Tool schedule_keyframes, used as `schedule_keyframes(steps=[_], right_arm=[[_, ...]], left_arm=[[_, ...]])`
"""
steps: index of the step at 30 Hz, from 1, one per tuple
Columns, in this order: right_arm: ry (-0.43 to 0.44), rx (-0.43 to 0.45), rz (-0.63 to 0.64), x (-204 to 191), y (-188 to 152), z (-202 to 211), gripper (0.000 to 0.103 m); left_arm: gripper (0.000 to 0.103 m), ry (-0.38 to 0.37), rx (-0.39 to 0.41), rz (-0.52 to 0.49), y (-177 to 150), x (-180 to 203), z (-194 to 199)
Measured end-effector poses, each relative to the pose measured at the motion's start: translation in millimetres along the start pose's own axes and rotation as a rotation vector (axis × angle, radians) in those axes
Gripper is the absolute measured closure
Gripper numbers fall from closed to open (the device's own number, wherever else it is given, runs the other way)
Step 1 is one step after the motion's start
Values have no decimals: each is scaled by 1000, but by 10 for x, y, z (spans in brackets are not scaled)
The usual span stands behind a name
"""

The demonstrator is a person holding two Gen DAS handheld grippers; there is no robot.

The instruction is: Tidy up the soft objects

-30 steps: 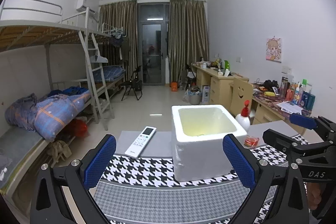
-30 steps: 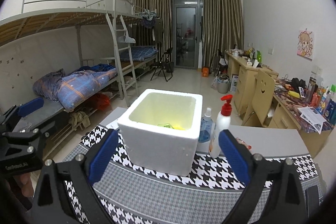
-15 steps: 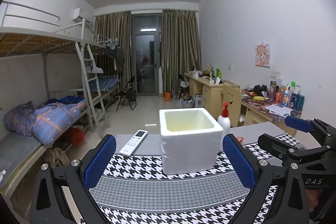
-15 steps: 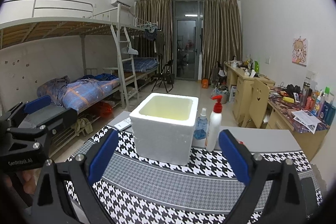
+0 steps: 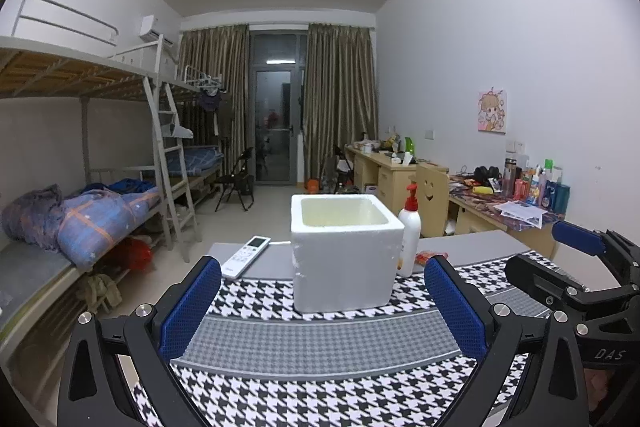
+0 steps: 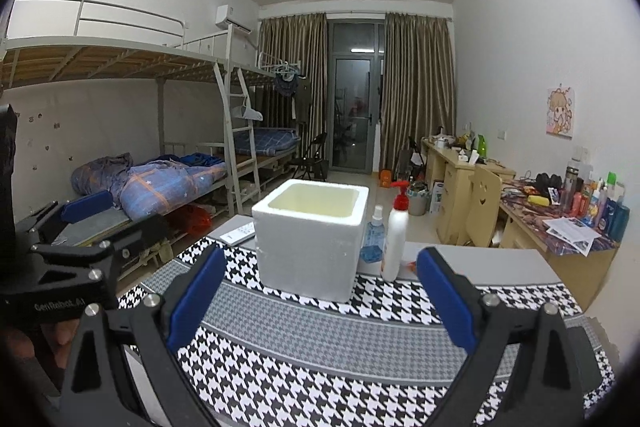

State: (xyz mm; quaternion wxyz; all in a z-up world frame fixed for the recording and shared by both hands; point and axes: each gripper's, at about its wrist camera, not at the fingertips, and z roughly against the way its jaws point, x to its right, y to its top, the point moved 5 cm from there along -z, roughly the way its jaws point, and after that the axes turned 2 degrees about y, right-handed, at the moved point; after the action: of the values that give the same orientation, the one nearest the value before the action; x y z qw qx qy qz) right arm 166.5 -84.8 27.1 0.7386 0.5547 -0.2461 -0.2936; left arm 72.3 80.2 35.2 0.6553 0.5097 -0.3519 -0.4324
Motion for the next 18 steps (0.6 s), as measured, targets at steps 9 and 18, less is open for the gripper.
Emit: schedule_keyframes(steps=[9, 18], right_arm=[[-5, 21, -14, 41, -222, 132, 5], [-32, 47, -15, 76, -351, 256, 5]], left_arm=[[1, 34, 36, 4, -189, 38, 96], [1, 8, 6, 18, -329, 52, 66]])
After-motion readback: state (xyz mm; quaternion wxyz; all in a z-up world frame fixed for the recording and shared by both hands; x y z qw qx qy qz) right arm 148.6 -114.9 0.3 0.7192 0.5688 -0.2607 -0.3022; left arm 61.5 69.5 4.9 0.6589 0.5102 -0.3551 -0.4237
